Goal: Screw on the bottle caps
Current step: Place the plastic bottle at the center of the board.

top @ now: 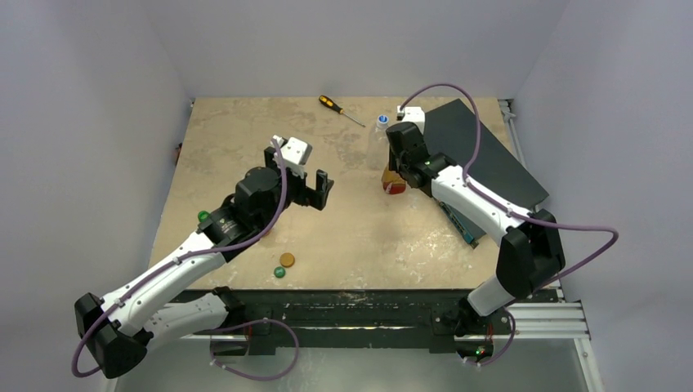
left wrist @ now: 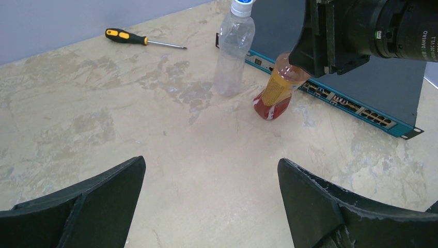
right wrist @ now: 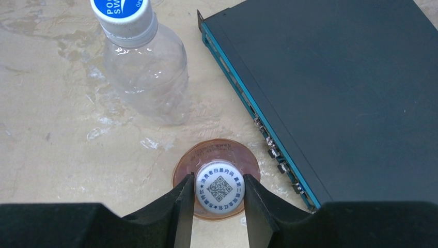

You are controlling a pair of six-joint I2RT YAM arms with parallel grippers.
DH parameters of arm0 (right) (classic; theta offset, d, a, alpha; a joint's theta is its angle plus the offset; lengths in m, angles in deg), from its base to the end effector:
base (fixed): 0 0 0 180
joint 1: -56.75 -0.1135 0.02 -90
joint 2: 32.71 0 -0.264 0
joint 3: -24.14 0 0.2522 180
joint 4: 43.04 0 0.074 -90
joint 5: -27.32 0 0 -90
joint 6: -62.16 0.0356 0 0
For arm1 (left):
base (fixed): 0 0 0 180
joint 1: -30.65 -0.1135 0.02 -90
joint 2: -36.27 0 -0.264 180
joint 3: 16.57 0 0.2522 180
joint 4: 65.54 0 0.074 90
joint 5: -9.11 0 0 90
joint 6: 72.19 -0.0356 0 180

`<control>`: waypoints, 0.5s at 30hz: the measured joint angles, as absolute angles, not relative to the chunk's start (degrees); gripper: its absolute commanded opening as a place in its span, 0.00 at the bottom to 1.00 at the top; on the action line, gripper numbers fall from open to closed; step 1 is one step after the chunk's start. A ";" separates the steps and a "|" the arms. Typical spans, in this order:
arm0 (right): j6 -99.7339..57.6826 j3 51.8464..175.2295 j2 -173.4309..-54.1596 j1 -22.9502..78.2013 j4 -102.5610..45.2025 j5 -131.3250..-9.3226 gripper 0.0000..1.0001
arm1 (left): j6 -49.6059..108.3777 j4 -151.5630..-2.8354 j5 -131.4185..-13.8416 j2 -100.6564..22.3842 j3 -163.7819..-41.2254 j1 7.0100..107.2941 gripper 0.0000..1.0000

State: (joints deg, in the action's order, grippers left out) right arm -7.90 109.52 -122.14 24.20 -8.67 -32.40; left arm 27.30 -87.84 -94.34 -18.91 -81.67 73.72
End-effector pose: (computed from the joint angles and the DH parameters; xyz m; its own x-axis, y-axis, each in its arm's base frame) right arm 0.3055 0.1737 0.2946 -0.5373 0.0064 -0.8434 0.0549 0.9981 -0.0274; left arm 0.1691 -0.1468 0.3504 -0.2366 0.0017 -0.9716 0.4656 0.8779 -0.1119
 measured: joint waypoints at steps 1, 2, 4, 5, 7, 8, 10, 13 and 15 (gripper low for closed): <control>-7.85 109.23 -121.92 24.20 -8.83 -32.40 0.46 | 27.32 -87.93 -94.34 -19.00 -81.67 73.72 1.00; -7.76 109.06 -121.77 24.20 -8.91 -32.40 0.49 | 27.32 -87.97 -94.32 -19.08 -81.67 73.72 1.00; -7.55 108.62 -121.51 24.20 -8.91 -32.64 0.53 | 27.46 -88.01 -94.28 -19.26 -81.67 73.72 1.00; -7.52 108.51 -121.51 24.20 -8.85 -32.75 0.54 | 27.59 -88.03 -94.26 -19.34 -81.67 73.72 1.00; -7.44 108.34 -121.51 24.20 -8.57 -33.23 0.54 | 27.76 -88.03 -94.19 -19.56 -81.67 73.72 1.00; -7.39 108.32 -121.51 24.20 -8.48 -33.49 0.54 | 27.78 -88.03 -94.15 -19.67 -81.67 73.70 1.00; -7.33 108.32 -121.51 24.20 -8.30 -33.78 0.56 | 27.83 -88.03 -94.13 -19.94 -81.67 73.66 1.00; -7.22 108.32 -121.51 24.20 -7.84 -33.93 0.59 | 28.00 -88.06 -94.13 -20.13 -81.67 73.48 1.00; -7.11 108.32 -121.51 24.20 -7.54 -33.95 0.60 | 28.31 -88.08 -94.15 -20.15 -81.67 73.44 1.00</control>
State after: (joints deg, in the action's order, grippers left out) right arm -7.11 108.32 -121.51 24.20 -7.54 -33.95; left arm 28.31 -88.08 -94.15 -20.15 -81.67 73.44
